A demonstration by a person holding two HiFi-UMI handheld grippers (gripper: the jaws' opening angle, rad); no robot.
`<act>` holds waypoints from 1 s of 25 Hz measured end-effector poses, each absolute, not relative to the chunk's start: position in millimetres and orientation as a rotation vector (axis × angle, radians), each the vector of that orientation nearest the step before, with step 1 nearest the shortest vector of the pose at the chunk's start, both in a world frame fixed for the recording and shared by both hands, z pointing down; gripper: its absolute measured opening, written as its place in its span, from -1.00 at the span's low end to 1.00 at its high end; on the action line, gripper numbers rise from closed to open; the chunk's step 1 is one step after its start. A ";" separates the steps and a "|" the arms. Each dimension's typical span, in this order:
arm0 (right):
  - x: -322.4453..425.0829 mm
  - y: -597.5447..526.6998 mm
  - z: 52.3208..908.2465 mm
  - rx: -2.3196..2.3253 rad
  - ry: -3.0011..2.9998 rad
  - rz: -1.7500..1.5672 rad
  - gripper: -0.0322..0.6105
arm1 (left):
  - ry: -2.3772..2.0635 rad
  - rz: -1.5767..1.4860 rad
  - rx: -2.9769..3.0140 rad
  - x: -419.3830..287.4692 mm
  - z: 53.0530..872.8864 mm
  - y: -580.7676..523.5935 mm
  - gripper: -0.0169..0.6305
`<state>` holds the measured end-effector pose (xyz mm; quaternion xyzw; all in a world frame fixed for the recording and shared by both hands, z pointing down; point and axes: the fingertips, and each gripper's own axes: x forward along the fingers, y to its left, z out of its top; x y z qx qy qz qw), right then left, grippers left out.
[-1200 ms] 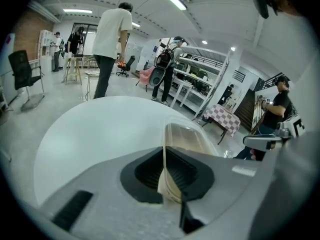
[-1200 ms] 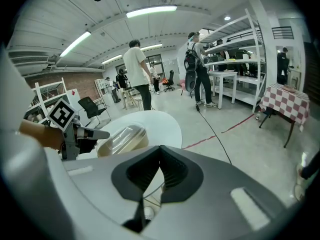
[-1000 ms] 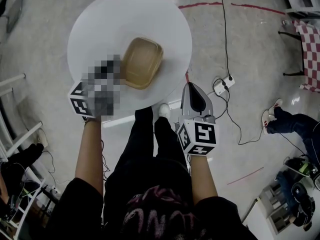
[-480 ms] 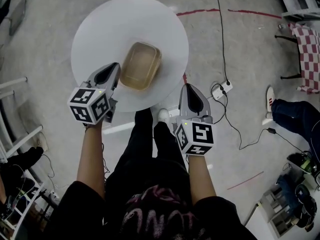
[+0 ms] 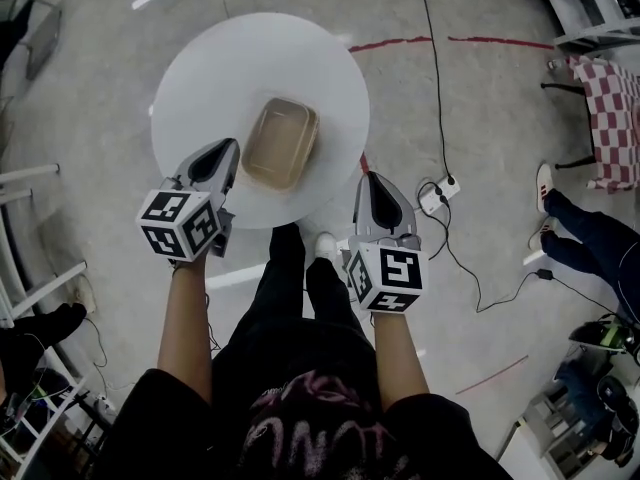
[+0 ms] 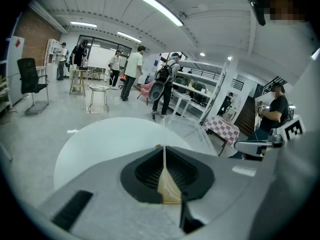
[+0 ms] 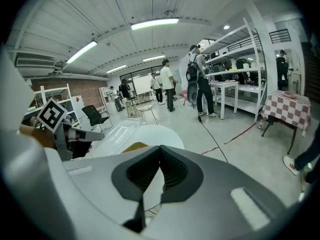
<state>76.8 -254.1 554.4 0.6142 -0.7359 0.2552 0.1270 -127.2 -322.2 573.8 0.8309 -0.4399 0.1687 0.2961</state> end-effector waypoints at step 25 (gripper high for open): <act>83.6 -231.2 460.7 1.816 -2.294 0.597 -0.90 | -1.310 0.335 2.291 -124.8 471.7 -275.0 -0.91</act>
